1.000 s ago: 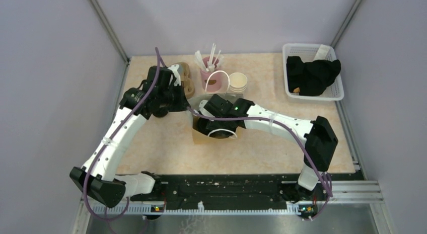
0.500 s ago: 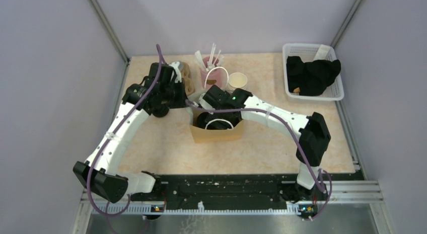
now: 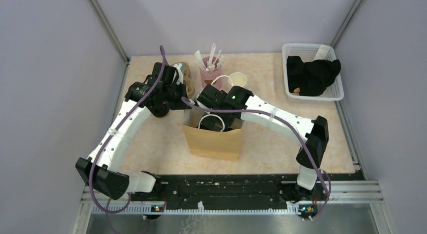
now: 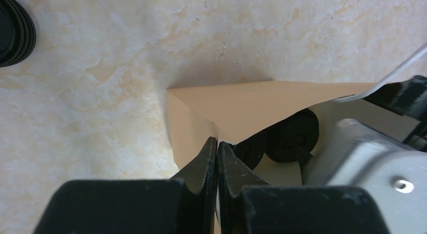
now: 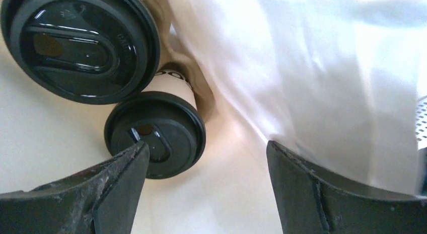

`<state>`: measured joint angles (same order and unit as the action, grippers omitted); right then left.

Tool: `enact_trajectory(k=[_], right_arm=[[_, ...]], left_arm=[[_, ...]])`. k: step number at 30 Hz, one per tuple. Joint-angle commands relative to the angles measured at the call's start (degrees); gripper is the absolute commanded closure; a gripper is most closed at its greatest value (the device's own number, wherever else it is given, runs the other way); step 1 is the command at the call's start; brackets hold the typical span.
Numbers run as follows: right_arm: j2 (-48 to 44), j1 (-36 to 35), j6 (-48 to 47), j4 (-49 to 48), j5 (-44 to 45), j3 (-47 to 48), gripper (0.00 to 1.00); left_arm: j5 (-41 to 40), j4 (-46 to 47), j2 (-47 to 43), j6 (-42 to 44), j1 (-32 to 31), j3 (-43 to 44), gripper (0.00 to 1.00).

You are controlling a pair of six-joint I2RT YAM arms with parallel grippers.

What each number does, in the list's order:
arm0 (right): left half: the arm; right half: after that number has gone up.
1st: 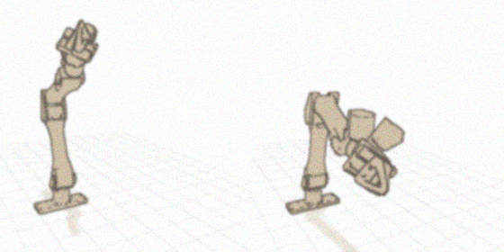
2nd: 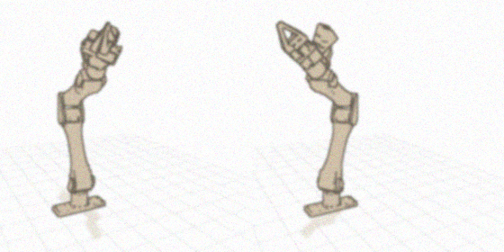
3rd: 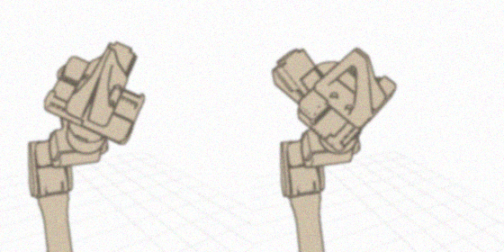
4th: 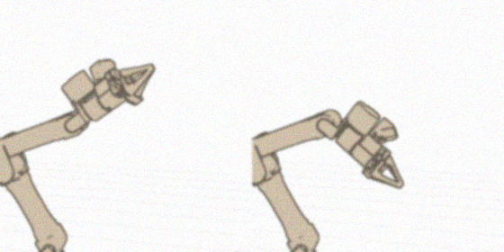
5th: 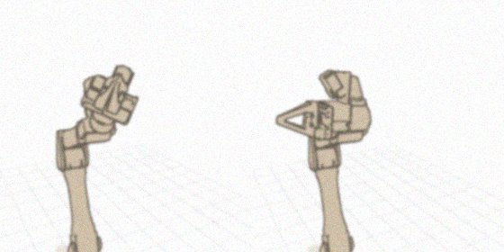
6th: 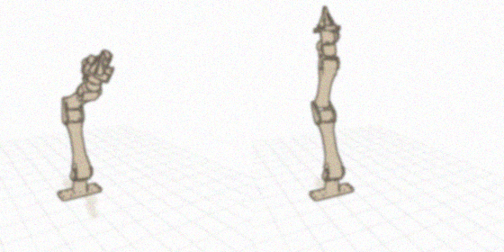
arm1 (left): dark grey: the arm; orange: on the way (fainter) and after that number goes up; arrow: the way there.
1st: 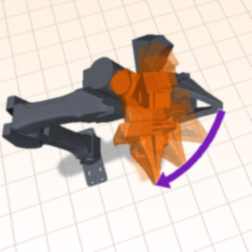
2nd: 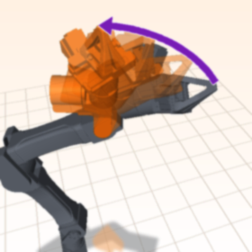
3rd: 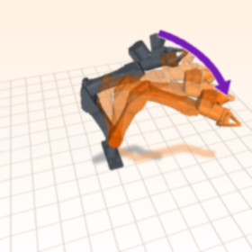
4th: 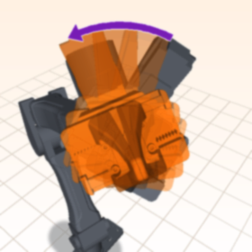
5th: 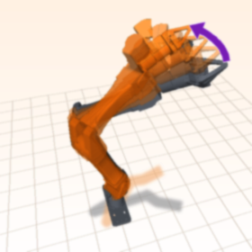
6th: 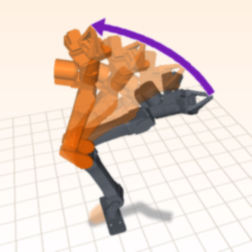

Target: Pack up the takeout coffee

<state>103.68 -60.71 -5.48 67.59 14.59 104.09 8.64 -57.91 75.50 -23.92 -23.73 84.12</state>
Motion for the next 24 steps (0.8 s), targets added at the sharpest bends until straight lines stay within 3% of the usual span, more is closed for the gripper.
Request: enact_trajectory(k=[1, 6, 13, 19, 24], right_arm=[[-2.1, -0.9, 4.9, 4.0, 2.1, 6.2, 0.14], [-3.6, -1.5, 8.3, 5.3, 1.7, 6.7, 0.13], [-3.7, -1.6, 15.7, 9.4, 1.9, 16.3, 0.23], [-6.1, -1.6, 19.6, 7.7, -0.2, 23.8, 0.24], [-7.3, -1.3, 19.1, 2.2, 3.6, 28.8, 0.24]], left_arm=[[0.1, -1.8, 0.5, 0.5, -0.1, 1.6, 0.92], [0.8, -1.8, 0.3, 0.9, 0.0, 1.2, 0.91], [1.9, -1.6, -0.6, 2.4, 0.0, 2.4, 0.70], [1.8, -1.5, -1.1, 3.0, 0.0, 3.9, 0.57], [1.3, -2.8, -2.9, 3.1, 0.0, 6.2, 0.44]])
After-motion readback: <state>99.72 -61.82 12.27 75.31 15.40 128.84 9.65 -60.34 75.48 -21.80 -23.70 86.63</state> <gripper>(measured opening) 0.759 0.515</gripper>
